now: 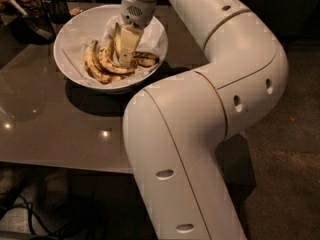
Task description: Pick banana from white bowl
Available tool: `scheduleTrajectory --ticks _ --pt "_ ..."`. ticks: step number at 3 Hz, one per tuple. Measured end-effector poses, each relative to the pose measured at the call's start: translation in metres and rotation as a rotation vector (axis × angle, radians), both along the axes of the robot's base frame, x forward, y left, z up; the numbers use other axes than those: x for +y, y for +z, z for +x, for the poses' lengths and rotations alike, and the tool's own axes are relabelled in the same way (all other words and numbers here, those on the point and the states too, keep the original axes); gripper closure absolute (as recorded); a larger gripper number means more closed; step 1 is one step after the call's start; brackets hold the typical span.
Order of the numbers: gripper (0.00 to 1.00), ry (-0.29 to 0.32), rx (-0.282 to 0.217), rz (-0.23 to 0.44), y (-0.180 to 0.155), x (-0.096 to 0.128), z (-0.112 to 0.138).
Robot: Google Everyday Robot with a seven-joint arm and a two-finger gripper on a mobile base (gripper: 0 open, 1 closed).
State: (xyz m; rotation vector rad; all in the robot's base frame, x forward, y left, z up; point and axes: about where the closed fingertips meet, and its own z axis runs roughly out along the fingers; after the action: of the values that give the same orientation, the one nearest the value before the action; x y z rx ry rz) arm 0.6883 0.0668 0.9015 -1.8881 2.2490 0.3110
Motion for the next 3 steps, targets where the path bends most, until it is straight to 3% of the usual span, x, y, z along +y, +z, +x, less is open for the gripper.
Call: scheduleTrajectory --ticks 2,3 --pt "0.3 0.0 0.027 -0.001 -0.0131 -0.0011 0.004" --pt "0.49 0.007 0.023 0.006 -0.0086 -0.0058 0.0023"
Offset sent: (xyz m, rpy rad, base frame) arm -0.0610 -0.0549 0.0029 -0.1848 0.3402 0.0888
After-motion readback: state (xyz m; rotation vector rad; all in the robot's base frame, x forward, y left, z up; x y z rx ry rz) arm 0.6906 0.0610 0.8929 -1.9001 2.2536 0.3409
